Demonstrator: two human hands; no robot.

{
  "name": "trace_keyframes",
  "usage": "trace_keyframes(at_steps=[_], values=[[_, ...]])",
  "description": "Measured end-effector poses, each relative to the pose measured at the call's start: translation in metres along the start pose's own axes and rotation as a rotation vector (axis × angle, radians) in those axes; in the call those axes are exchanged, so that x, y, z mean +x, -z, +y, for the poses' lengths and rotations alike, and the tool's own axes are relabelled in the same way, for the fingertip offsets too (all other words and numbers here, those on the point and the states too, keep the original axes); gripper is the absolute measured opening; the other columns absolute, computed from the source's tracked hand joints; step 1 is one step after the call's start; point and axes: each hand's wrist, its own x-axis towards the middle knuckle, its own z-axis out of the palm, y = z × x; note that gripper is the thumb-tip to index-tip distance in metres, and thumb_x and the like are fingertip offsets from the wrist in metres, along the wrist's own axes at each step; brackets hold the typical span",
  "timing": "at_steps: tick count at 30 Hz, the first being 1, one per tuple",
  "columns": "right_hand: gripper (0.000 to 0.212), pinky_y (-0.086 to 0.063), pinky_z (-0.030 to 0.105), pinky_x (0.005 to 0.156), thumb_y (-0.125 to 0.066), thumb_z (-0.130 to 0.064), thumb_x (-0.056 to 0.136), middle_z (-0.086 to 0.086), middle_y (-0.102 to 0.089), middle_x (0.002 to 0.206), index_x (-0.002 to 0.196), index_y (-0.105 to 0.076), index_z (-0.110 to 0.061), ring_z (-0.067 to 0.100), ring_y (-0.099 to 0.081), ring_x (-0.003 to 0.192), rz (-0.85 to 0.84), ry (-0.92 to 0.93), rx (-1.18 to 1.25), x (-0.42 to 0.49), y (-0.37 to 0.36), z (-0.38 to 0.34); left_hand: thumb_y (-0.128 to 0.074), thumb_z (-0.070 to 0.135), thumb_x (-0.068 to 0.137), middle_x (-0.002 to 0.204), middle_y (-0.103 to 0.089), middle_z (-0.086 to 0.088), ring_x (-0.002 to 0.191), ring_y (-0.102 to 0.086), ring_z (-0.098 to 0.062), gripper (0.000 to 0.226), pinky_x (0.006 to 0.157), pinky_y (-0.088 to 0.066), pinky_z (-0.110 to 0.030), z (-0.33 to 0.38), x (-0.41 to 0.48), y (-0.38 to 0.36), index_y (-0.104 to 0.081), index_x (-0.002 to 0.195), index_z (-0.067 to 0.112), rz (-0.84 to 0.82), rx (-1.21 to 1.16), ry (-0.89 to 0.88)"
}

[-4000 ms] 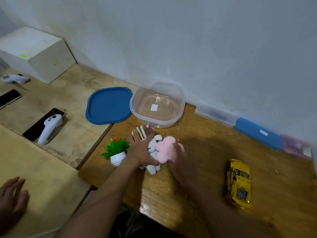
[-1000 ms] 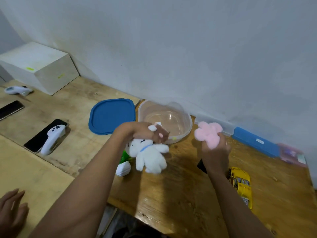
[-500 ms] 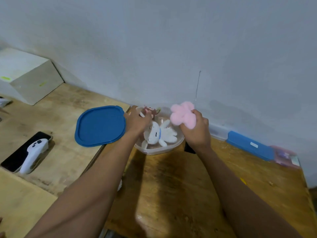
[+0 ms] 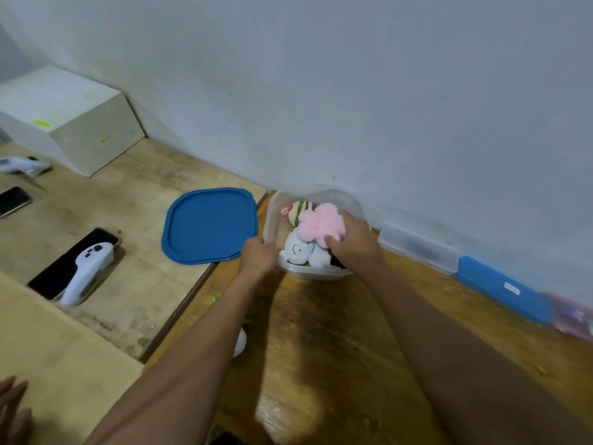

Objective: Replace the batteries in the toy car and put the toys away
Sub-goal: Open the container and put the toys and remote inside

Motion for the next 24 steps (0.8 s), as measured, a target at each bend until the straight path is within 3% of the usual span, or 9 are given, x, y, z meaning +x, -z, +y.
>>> trace_keyframes(at_steps=[3, 4, 7, 12, 16, 18, 20, 24], values=[[0.049, -0.043, 0.042, 0.091, -0.054, -0.033, 0.083, 0.015, -0.053, 0.128, 0.13, -0.053, -0.022, 0.034, -0.052, 0.115, 0.378, 0.032, -0.198, -0.019, -0.005, 0.021, -0.049, 0.024, 0.101, 0.122, -0.065, -0.016, 0.098, -0.06, -0.026, 0.036, 0.079, -0.05, -0.033, 0.007, 0.002, 0.005, -0.062, 0.127, 0.004, 0.006, 0.049, -0.117], [0.047, -0.044, 0.041, 0.091, -0.055, -0.031, 0.085, 0.017, -0.052, 0.128, 0.131, -0.053, -0.022, 0.036, -0.051, 0.115, 0.393, -0.003, -0.142, -0.027, -0.006, 0.025, -0.047, 0.028, 0.102, 0.132, -0.06, -0.016, 0.109, -0.058, -0.027, 0.041, 0.088, -0.049, -0.034, 0.009, 0.001, 0.007, -0.056, 0.136, 0.006, 0.014, 0.061, -0.147], [0.052, -0.045, 0.033, 0.087, -0.049, -0.017, 0.091, 0.012, -0.052, 0.13, 0.14, -0.038, -0.028, 0.03, -0.052, 0.114, 0.208, -0.118, 0.198, -0.035, -0.015, 0.03, -0.042, 0.047, 0.102, 0.157, -0.035, -0.011, 0.142, -0.035, -0.031, 0.063, 0.113, -0.032, -0.043, 0.004, -0.002, 0.019, -0.03, 0.153, 0.014, 0.035, 0.213, -0.16], [0.068, -0.04, 0.037, 0.102, -0.046, 0.002, 0.088, 0.011, -0.045, 0.144, 0.15, -0.025, -0.018, 0.03, -0.044, 0.13, 0.254, -0.189, 0.369, -0.042, -0.024, 0.022, -0.065, 0.065, 0.077, 0.158, -0.018, -0.016, 0.144, -0.02, -0.039, 0.102, 0.111, -0.033, -0.053, -0.03, -0.036, 0.055, -0.016, 0.154, 0.02, -0.019, 0.742, 0.075], [0.065, -0.038, 0.035, 0.105, -0.048, 0.0, 0.093, 0.009, -0.041, 0.148, 0.151, -0.022, -0.017, 0.029, -0.04, 0.135, 0.239, -0.295, 0.418, -0.046, -0.027, 0.019, -0.078, 0.073, 0.057, 0.162, -0.002, -0.014, 0.148, -0.014, -0.039, 0.135, 0.113, -0.033, -0.05, -0.068, -0.054, 0.052, -0.003, 0.157, 0.023, -0.26, 0.749, 0.311], [0.065, -0.039, 0.036, 0.104, -0.048, 0.0, 0.093, 0.008, -0.043, 0.147, 0.15, -0.023, -0.019, 0.029, -0.041, 0.134, 0.225, -0.304, 0.45, -0.047, -0.026, 0.018, -0.082, 0.059, 0.066, 0.161, -0.006, -0.016, 0.142, -0.031, -0.039, 0.124, 0.106, -0.042, -0.046, -0.084, -0.062, 0.041, -0.006, 0.157, 0.022, -0.212, 0.637, 0.272], [0.06, -0.042, 0.039, 0.102, -0.051, -0.004, 0.093, 0.007, -0.047, 0.143, 0.147, -0.029, -0.02, 0.029, -0.046, 0.13, 0.219, -0.3, 0.484, -0.047, -0.026, 0.019, -0.079, 0.044, 0.075, 0.151, -0.025, -0.016, 0.125, -0.049, -0.037, 0.097, 0.092, -0.05, -0.042, -0.096, -0.069, 0.032, -0.024, 0.152, 0.02, -0.071, 0.565, 0.155], [0.052, -0.05, 0.046, 0.097, -0.057, -0.013, 0.092, 0.003, -0.056, 0.134, 0.14, -0.039, -0.024, 0.028, -0.056, 0.118, 0.213, -0.286, 0.526, -0.05, -0.024, 0.022, -0.072, 0.027, 0.081, 0.124, -0.052, -0.018, 0.097, -0.057, -0.03, 0.054, 0.071, -0.047, -0.038, -0.093, -0.071, 0.028, -0.047, 0.127, 0.013, 0.134, 0.319, -0.034]])
